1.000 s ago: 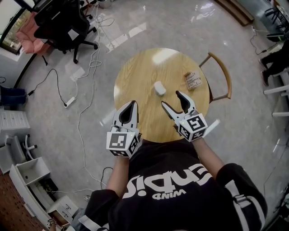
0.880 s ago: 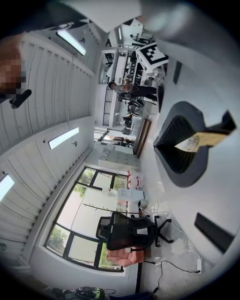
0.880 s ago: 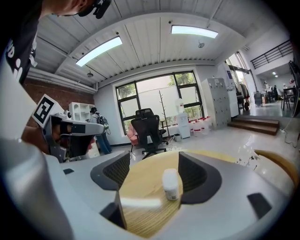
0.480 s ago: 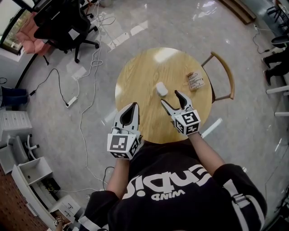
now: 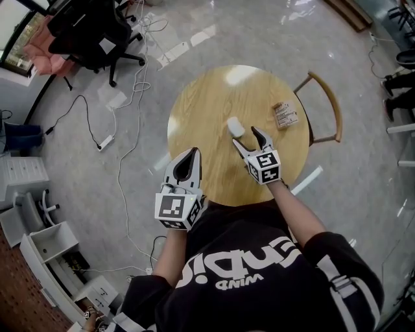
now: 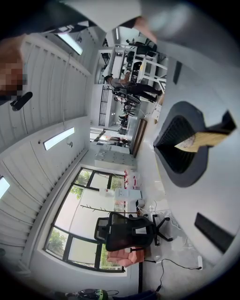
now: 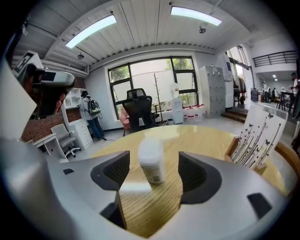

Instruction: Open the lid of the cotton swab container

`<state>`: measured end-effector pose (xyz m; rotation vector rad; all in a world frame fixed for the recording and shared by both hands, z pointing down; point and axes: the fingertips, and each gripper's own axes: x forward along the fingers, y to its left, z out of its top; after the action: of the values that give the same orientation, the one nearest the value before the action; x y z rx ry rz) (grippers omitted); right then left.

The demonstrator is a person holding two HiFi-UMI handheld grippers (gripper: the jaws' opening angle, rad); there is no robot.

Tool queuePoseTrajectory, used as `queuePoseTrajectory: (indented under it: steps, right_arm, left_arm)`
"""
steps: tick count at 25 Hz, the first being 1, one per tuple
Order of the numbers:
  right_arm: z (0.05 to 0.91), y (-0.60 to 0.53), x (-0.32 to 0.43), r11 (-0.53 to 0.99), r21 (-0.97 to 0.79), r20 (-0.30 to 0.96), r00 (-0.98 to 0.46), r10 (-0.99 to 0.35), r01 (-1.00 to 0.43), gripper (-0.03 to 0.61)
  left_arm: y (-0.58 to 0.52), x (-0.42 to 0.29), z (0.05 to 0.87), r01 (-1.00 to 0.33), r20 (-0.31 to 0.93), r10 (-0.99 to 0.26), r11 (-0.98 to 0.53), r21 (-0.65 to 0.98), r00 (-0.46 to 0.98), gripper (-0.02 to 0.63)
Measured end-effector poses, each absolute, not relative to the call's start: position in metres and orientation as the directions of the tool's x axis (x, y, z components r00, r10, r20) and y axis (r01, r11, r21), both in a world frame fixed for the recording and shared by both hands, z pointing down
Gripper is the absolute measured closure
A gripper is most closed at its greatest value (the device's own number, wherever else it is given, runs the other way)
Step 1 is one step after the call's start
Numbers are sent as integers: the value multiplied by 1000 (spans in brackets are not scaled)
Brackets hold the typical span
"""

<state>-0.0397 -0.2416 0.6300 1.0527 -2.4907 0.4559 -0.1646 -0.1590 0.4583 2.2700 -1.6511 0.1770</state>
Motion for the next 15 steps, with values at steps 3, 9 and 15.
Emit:
queuePoseTrajectory:
  steps: [3, 9, 15]
  right_arm:
    - [645, -245, -42, 659, -129, 490, -625, -608, -741, 279]
    - [669, -256, -52, 656, -109, 524, -604, -600, -747, 279]
    - [682, -263, -57, 653, -114, 550, -595, -587, -749, 279]
  left_arm:
    - [-159, -167, 461, -945, 298, -901, -268, 189, 315, 605]
    - [-160, -170, 467, -947, 314, -898, -258, 191, 308, 605]
    - [-159, -172, 469, -951, 322, -899, -245, 190, 296, 604]
